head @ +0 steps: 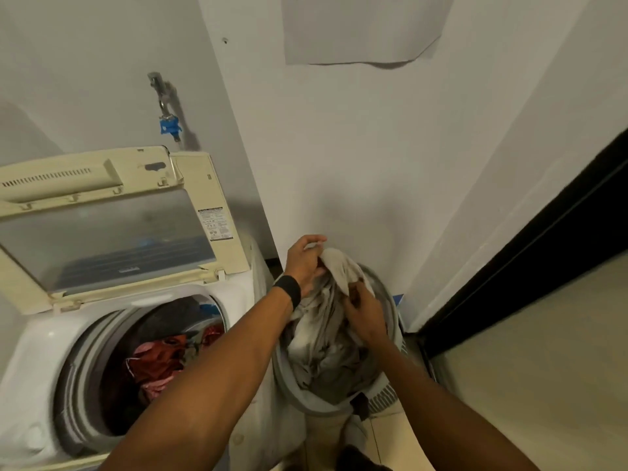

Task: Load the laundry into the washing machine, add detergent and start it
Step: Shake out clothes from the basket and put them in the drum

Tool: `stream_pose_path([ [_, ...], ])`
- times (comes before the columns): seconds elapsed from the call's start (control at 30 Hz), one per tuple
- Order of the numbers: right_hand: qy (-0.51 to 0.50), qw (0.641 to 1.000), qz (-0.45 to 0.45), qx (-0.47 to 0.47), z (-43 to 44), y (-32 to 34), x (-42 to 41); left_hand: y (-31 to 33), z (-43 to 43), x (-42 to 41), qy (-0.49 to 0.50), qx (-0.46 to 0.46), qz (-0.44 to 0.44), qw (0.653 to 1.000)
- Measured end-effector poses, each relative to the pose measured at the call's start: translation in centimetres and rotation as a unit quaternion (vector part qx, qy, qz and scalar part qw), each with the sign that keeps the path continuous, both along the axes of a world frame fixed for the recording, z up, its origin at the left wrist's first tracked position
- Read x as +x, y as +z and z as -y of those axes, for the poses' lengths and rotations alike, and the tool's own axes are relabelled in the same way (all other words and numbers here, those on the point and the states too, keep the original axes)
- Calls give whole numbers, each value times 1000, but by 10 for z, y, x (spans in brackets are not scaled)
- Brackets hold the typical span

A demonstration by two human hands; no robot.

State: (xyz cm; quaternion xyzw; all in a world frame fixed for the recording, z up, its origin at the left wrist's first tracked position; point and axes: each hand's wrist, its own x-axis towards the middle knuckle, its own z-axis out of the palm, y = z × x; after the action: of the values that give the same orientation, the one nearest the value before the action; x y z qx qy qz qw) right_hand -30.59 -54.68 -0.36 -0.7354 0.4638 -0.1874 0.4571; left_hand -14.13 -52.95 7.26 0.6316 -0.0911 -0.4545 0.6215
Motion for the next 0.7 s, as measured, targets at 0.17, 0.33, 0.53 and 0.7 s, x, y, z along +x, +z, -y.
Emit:
stream_pose_path([
  [0.17, -49, 991, 114, 53, -2, 49, 9, 31, -10, 17, -118, -69, 61, 989],
  [0.33, -200, 944, 218, 147, 1, 90, 26, 18, -40, 33, -214, -31, 173, 961],
  [0.53, -292, 879, 289, 242, -8, 116, 25, -15, -73, 34, -330, 88, 205, 917],
  [0.7, -305, 886, 286, 203, -10, 116, 15, -21, -69, 36, -213, 35, 299, 930],
])
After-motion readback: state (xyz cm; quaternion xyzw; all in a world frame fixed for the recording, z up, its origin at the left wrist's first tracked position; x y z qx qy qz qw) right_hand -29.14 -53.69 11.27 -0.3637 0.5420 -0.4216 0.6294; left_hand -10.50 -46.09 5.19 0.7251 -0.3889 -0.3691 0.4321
